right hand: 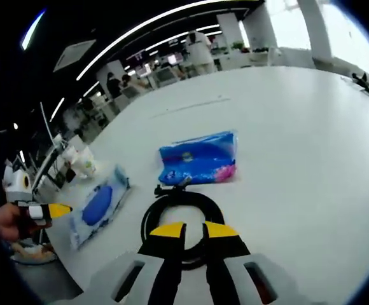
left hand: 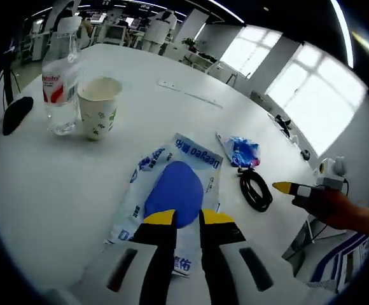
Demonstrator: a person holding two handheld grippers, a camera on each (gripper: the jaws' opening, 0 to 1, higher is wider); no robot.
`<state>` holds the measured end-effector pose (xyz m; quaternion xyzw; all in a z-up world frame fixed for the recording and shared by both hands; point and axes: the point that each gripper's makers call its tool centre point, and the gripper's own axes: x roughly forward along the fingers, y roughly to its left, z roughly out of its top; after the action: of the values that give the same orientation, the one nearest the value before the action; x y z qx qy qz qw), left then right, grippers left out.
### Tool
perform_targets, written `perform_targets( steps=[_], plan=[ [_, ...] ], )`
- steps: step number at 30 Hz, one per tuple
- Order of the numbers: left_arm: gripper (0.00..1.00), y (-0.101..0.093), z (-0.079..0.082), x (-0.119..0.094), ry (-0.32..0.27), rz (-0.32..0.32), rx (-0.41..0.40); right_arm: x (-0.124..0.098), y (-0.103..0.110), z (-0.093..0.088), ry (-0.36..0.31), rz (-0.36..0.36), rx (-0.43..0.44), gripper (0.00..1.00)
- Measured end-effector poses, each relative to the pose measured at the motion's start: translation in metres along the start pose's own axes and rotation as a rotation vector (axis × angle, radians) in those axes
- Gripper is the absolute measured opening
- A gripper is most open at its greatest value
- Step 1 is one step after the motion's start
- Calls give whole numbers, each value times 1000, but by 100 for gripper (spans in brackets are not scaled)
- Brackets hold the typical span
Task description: Arrange the tabletop items into an orderly group along one side of the table until the central work area is clear of visible clutter.
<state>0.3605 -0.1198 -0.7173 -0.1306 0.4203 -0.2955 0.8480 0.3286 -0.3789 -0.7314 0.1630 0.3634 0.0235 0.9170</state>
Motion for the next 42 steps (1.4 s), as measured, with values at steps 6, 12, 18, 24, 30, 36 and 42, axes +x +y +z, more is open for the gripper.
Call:
perform_targets(
  steps=[6, 12, 18, 24, 30, 36, 42],
  plan=[
    [11, 3, -19, -17, 18, -1, 43, -9, 13, -12, 7, 13, -66, 9],
    [10, 13, -33, -33, 13, 14, 7, -18, 26, -28, 28, 26, -108, 9],
    [10, 23, -46, -47, 11, 29, -38, -26, 42, -46, 47, 51, -150, 10],
    [10, 41, -53, -59, -10, 61, -114, -33, 54, -58, 59, 65, -194, 11],
    [12, 44, -63, -57, -15, 62, -177, -34, 62, -67, 64, 84, -187, 12],
    [15, 38, -65, -46, -22, 46, -240, -35, 69, -77, 83, 99, -191, 13],
    [16, 33, -62, -36, -39, 29, -295, -38, 67, -79, 84, 92, -175, 13]
  ],
)
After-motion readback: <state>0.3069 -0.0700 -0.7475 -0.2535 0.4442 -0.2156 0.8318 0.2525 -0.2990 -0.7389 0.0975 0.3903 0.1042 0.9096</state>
